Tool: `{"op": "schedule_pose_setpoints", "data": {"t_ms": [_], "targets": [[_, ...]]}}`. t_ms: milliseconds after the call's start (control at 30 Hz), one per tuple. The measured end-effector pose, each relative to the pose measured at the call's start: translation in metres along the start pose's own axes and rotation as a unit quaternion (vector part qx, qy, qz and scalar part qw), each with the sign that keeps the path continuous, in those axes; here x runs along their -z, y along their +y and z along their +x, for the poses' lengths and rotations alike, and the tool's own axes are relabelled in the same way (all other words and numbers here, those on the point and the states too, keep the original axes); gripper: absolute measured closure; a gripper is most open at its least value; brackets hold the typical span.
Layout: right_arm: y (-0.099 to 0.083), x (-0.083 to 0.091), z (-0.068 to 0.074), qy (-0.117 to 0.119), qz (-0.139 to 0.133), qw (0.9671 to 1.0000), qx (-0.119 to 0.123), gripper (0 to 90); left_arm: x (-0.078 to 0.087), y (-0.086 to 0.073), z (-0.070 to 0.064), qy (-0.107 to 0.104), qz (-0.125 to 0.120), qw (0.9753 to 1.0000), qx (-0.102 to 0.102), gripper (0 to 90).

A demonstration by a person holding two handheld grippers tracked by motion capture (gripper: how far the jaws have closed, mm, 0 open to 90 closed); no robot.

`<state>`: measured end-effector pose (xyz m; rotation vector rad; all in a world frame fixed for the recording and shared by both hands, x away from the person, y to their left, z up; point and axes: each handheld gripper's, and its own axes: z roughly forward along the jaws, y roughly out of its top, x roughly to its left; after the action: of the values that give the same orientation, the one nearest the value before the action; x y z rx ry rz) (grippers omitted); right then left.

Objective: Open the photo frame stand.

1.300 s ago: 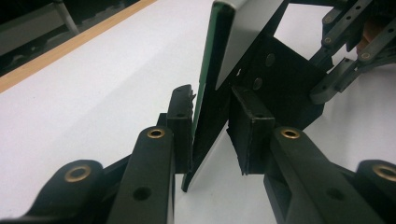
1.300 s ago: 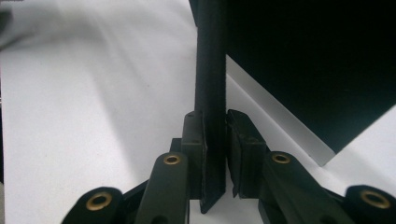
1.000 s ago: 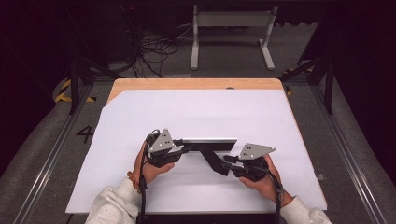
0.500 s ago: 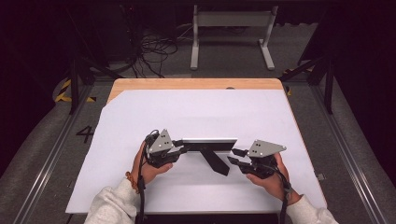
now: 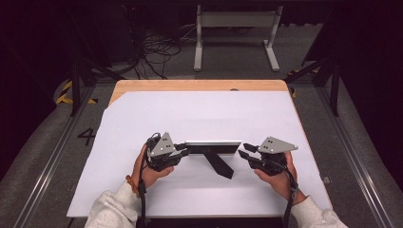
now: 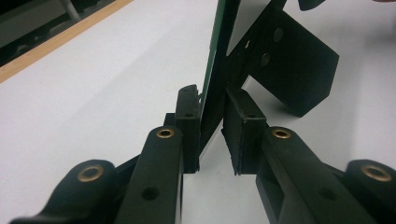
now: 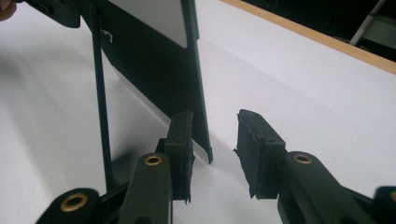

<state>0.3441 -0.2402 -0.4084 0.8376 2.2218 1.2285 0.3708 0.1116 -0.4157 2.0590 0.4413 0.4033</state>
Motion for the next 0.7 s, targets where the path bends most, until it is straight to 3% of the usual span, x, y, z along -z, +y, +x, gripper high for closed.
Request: {"op": "schedule_pose_setpoints", "data": {"t_ms": [267, 700], "targets": [[0.0027, -0.0022, 0.0026, -0.007, -0.007, 0.9999, 0.009, 73.3, -0.0005, -0.0004, -0.0003, 0.001, 0.0, 1.0, 0.0, 76.5], [0.0047, -0.0096, 0.0058, 0.004, -0.007, 0.9998, 0.017, 80.9, 0.0007, 0.0008, -0.0017, -0.005, 0.005, 1.0, 0.0, 77.1]]}}
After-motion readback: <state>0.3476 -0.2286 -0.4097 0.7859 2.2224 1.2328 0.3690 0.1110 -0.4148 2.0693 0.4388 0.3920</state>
